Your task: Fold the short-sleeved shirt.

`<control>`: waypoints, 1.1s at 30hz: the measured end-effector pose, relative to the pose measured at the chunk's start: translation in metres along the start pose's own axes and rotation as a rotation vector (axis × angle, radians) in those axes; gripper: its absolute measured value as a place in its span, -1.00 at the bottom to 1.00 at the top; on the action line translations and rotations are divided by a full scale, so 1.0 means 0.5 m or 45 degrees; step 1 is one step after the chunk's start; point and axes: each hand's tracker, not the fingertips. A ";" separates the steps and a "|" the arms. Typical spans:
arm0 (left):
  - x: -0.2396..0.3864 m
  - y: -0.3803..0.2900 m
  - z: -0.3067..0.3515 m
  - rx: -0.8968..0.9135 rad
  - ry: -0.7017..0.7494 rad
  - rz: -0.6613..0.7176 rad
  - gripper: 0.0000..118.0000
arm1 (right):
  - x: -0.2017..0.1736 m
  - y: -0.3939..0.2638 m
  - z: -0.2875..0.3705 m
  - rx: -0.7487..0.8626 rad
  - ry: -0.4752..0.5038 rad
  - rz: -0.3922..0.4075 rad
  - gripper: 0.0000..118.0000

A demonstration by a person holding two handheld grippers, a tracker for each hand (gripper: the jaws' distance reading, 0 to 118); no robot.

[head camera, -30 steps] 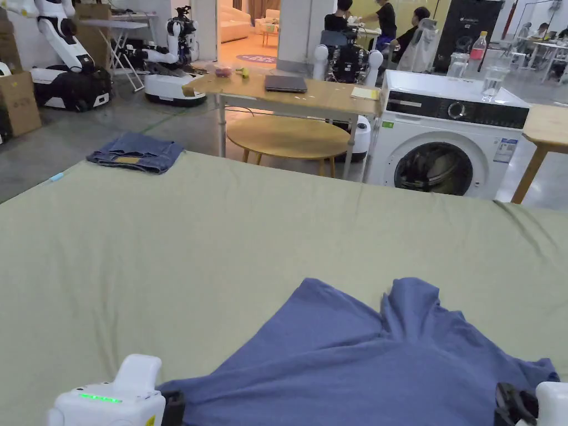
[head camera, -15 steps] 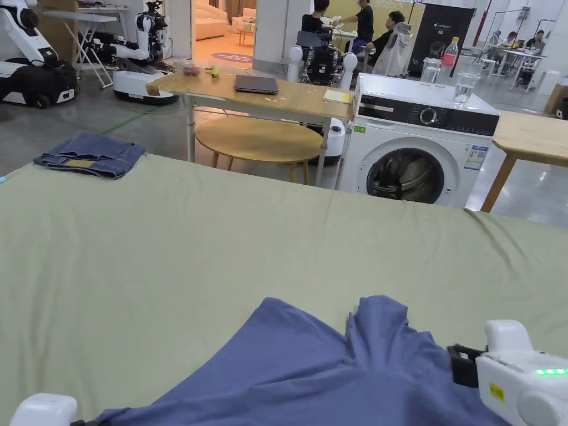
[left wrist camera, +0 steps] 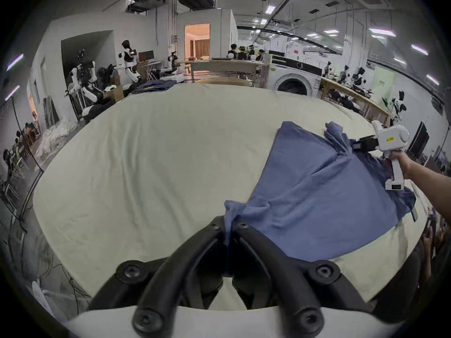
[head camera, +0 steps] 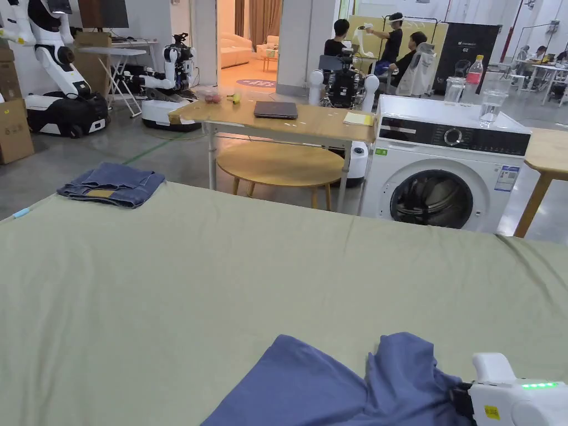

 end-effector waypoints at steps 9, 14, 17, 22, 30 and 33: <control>0.017 0.067 -0.031 0.105 0.046 0.007 -1.00 | -0.060 0.042 0.248 0.251 -0.112 0.004 -1.00; 0.032 0.188 -0.039 0.220 0.075 -0.031 -1.00 | -0.070 0.102 0.426 0.428 -0.193 0.011 -1.00; 0.046 0.280 -0.027 0.282 0.085 -0.046 -1.00 | -0.053 0.152 0.522 0.539 -0.225 -0.017 -1.00; 0.074 0.456 0.038 0.441 0.134 -0.079 -1.00 | -0.021 0.251 0.667 0.695 -0.304 -0.039 -1.00; 0.104 0.710 0.155 0.623 0.196 -0.129 -1.00 | 0.011 0.427 0.840 0.923 -0.389 -0.101 -1.00; 0.102 0.787 0.193 0.683 0.196 -0.092 -1.00 | 0.017 0.488 0.881 0.979 -0.386 -0.121 -1.00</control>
